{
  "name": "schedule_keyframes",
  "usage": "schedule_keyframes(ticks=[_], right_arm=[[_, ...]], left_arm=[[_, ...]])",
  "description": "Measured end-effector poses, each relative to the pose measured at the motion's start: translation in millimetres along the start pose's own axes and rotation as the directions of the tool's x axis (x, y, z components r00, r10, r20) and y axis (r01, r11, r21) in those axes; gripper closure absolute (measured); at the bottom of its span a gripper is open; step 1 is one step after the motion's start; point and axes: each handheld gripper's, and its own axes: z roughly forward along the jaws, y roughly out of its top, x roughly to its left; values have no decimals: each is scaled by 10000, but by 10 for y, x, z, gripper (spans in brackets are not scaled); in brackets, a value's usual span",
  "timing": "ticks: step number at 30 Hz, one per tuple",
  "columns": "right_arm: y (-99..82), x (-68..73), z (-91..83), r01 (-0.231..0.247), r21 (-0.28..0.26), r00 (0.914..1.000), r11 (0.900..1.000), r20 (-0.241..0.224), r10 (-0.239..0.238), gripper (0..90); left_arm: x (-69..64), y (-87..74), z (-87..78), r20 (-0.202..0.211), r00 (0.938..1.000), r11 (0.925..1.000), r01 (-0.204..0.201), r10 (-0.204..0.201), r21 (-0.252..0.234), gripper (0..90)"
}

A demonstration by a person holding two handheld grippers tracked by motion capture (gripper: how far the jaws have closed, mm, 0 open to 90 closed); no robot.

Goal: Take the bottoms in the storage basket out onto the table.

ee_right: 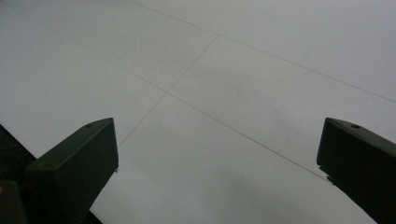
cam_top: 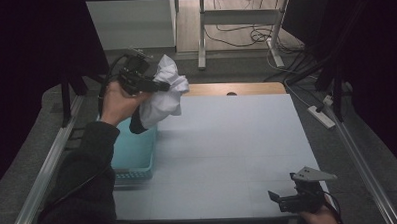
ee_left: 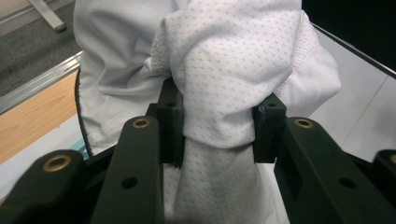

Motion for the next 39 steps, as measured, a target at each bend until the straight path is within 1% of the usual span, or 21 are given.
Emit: schedule_keyframes(ticks=[1,5,6,7,8,15,23,28,39], right_arm=[[0,0,0,1,0,10000,10000,1,-1,0],[0,0,0,5,-6,10000,10000,-1,-5,0],[0,0,-1,-1,-7,10000,10000,-4,1,0],[0,-1,-1,-1,-10,10000,10000,-4,1,0],[0,-1,-1,-3,-10,10000,10000,-5,3,0],[-1,-2,-2,-28,-33,10000,10000,-9,28,0],[-2,-5,-7,-62,-50,10000,10000,7,62,0],[-3,-6,-7,-68,-61,10000,10000,-3,68,0],[-4,-8,-11,-115,-104,9999,9999,-12,115,0]], left_arm=[[-15,8,16,64,9999,10000,-82,82,40,637],[-88,32,82,231,9995,9998,-198,198,11,637],[-109,37,100,244,9994,9997,-237,237,-11,637],[-124,43,114,264,9990,9993,-362,361,39,636],[-147,47,136,282,9989,9993,-377,377,0,636],[-256,72,267,514,9960,9973,-732,727,74,633],[-347,79,385,566,9940,9955,-943,938,54,631],[-383,75,447,671,9923,9945,-1043,1040,12,630],[-465,16,658,790,9898,9928,-1196,1187,71,626]])
